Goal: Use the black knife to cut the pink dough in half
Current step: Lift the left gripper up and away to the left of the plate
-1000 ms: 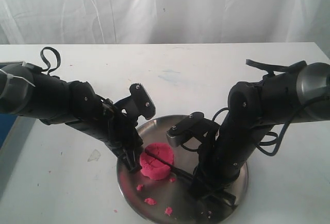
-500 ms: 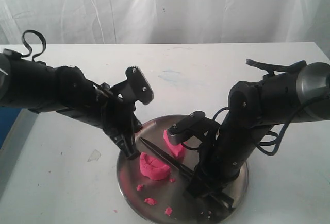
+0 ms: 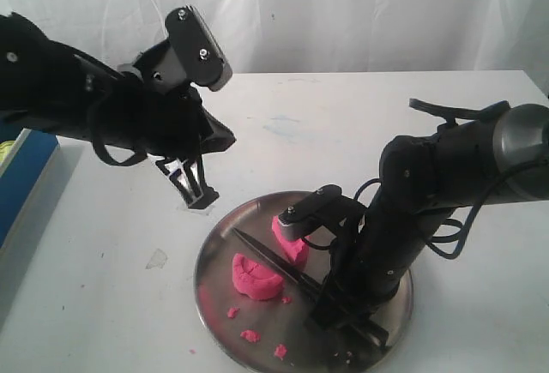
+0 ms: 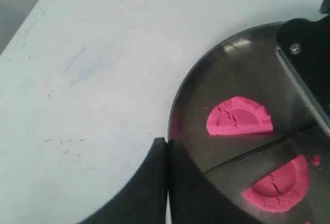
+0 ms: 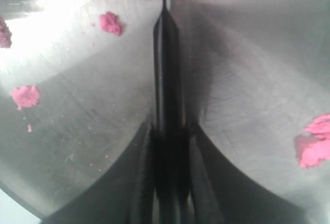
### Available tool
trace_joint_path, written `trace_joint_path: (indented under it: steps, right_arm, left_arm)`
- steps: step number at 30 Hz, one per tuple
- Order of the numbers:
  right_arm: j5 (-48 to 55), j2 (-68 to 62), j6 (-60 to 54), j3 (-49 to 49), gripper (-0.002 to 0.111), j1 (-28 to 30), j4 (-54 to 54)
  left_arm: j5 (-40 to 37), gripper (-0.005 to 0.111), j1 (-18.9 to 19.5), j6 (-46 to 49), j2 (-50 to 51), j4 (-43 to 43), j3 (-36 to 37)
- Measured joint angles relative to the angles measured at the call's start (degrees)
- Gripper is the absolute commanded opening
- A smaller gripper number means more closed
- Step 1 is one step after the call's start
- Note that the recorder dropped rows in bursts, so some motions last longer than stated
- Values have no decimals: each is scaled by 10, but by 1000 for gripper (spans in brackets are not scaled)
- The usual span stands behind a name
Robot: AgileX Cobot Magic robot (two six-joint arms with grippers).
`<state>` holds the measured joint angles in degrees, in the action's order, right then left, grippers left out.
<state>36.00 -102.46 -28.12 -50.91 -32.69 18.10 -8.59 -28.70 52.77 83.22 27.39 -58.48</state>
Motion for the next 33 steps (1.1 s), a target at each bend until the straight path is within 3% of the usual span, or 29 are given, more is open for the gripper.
trace_joint_path:
  steps: [9, 26, 33]
  right_arm:
    - [37, -8, 0, -21, 0, 0, 0]
    - [102, -10, -85, -32, 0, -39, 39]
    - [99, -10, 151, -45, 0, -39, -174]
  left_arm:
    - [-63, 0, 0, -23, -102, 0, 0]
    - [-71, 0, 0, -43, -119, -91, 0]
    - [-71, 0, 0, -72, -119, -137, 0]
